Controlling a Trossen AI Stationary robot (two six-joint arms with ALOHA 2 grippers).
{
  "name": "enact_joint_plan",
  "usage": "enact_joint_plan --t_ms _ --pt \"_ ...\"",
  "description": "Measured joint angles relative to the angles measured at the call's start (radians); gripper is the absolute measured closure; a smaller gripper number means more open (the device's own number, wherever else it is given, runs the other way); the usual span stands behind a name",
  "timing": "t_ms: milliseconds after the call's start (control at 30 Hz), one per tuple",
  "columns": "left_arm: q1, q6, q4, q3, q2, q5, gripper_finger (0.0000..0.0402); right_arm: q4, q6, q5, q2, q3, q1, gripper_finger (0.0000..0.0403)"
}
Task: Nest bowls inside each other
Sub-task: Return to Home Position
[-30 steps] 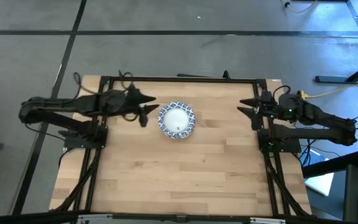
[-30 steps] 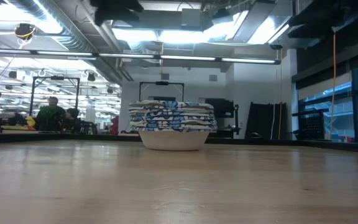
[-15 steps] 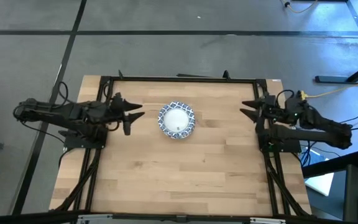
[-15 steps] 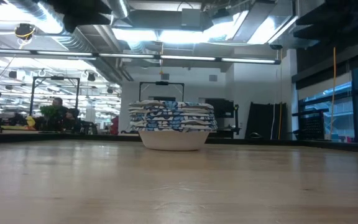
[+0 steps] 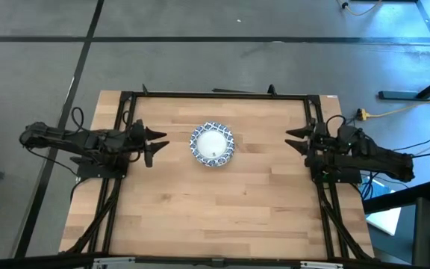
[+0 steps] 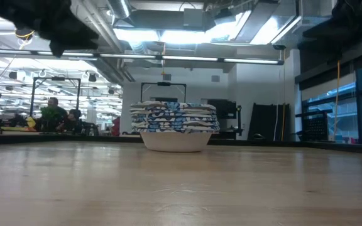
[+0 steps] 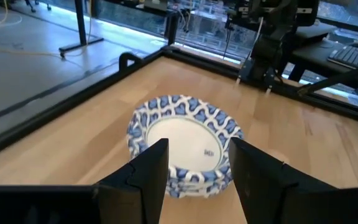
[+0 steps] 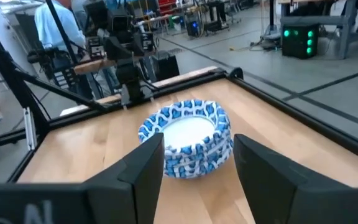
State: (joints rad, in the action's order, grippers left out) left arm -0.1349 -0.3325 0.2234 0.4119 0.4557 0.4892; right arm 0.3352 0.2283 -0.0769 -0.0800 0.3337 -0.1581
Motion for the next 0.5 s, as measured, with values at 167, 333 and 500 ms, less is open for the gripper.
enact_joint_plan --t_ms 167,333,500 --pt "0.000 -0.026 -0.016 -0.068 -0.048 -0.004 0.0239 0.019 -0.001 0.000 0.023 -0.001 0.000 0.0210" --pt "0.001 -0.078 -0.008 -0.094 -0.061 -0.024 0.0239 0.021 -0.001 0.000 0.031 -0.001 0.000 0.0210" --pt "0.001 -0.139 0.057 -0.094 -0.059 -0.035 0.0239 0.043 0.002 -0.016 0.031 -0.001 0.000 0.0210"
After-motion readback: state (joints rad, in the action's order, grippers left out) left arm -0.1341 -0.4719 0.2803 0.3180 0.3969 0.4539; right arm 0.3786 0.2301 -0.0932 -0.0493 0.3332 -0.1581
